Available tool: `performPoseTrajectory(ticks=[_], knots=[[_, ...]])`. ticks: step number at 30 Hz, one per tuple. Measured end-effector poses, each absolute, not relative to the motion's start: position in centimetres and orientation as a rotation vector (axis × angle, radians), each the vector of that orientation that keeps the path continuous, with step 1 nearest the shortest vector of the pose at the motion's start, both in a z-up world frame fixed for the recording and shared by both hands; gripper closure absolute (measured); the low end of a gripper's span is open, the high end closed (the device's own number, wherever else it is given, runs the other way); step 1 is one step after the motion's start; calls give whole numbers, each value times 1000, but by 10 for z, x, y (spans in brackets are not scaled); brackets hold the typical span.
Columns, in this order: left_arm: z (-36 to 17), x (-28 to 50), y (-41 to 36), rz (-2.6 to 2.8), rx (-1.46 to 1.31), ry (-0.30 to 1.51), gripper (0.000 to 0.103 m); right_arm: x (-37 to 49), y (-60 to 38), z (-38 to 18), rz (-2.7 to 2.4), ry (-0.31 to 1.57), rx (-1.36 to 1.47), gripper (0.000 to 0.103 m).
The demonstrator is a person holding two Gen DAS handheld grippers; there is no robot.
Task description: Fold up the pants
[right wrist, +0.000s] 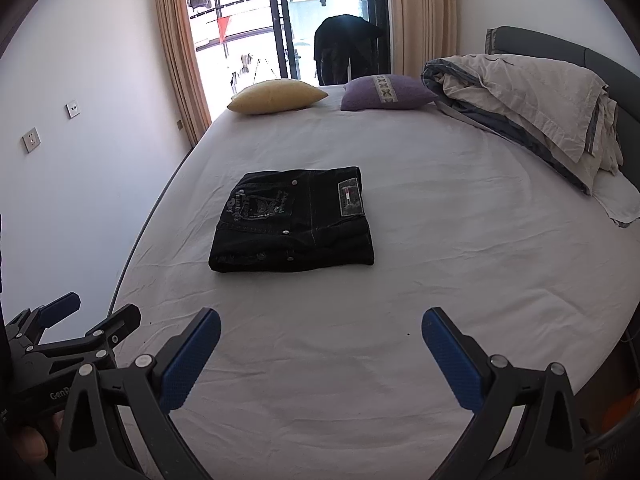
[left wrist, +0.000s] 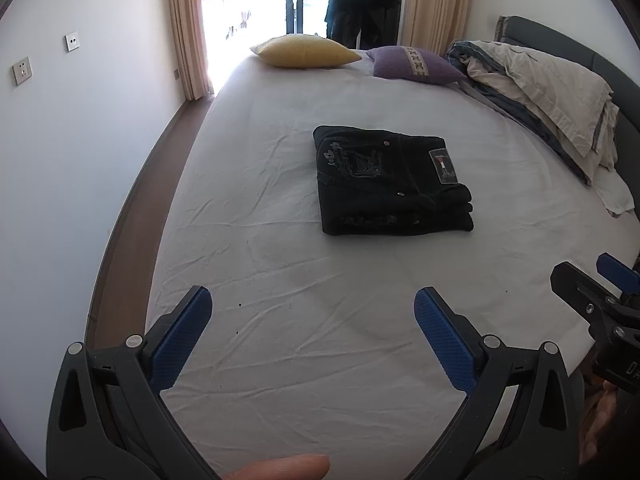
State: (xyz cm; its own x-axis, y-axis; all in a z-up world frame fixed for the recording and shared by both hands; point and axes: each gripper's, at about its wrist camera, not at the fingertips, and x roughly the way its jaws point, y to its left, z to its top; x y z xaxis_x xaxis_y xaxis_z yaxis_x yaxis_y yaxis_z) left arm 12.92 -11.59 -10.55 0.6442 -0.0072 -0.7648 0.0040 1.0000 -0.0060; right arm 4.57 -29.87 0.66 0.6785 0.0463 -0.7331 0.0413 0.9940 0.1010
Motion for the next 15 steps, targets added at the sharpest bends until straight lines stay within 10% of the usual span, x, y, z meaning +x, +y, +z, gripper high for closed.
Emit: performPoseTrajectory(ticks=[15], knots=[[-109,128,-120,-4,-19,876,0,42,-296,8,4,828,110,0]])
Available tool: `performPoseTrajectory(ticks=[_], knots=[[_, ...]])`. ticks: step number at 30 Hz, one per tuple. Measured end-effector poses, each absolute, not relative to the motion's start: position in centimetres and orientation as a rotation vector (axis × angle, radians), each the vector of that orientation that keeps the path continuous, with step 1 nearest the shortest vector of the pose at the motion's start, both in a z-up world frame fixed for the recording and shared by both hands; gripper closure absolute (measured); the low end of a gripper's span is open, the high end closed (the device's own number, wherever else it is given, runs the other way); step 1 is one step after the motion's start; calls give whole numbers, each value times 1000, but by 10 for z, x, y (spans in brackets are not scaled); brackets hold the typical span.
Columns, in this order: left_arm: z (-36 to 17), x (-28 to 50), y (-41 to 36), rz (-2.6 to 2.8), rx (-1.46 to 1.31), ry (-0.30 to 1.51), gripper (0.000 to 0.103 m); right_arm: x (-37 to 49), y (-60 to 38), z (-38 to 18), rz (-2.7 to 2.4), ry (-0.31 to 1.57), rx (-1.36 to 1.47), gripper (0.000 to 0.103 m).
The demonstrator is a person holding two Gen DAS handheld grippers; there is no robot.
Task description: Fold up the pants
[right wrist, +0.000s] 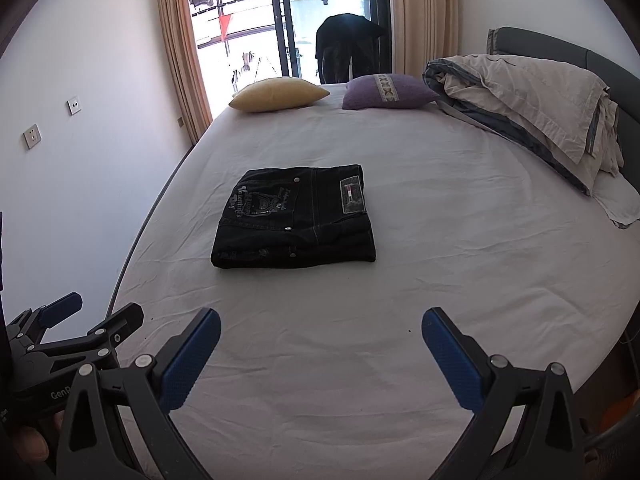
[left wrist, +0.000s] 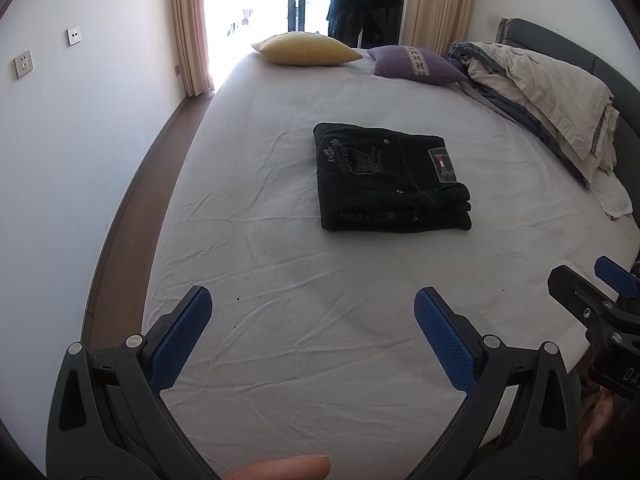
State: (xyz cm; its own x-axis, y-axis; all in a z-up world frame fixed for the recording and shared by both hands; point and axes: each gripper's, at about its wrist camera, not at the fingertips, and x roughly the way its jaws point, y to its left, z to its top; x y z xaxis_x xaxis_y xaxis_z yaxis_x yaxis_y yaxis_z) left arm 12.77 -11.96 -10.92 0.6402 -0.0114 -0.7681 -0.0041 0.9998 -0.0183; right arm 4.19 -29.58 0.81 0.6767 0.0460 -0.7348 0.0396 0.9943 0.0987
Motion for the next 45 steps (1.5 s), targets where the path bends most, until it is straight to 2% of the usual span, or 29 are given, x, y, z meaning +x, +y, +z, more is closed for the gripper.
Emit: performPoseTrajectory(ticks=[45], knots=[[-114,126,-124,1,-28,889,0,38,-293,0,12,840,111,0]])
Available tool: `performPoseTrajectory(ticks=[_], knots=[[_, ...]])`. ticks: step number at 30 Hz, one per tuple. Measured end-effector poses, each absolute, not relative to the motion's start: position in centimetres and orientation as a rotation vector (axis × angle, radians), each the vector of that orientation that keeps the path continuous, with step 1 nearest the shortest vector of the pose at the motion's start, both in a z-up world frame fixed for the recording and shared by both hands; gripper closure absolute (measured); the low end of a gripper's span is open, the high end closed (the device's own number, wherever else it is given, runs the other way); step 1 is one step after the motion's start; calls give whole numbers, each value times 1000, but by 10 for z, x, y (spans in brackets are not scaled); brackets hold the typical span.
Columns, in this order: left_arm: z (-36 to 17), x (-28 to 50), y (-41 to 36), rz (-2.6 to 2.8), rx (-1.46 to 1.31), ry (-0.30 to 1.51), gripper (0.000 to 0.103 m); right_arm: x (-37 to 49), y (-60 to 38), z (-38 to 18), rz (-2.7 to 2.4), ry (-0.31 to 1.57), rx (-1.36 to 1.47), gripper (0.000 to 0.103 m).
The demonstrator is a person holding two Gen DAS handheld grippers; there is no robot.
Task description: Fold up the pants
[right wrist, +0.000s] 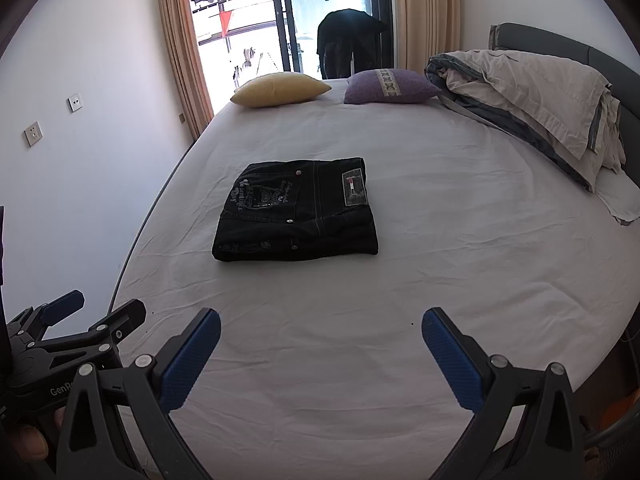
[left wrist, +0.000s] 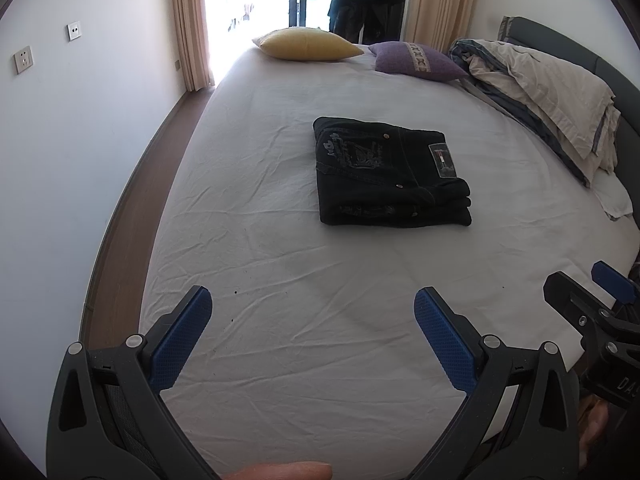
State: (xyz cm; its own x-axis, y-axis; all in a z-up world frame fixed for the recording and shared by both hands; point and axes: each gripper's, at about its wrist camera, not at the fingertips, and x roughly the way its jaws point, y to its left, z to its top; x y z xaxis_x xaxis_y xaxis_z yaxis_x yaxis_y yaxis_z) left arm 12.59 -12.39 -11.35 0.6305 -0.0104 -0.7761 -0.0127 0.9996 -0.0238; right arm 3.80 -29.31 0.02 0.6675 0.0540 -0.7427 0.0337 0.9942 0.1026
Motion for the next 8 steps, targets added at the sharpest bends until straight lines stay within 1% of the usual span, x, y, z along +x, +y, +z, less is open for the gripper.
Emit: performPoseTrajectory(ticks=[8], knots=[[-115,126,-123,-1,-30,884,0,40,-295,-1,11,842,112,0]])
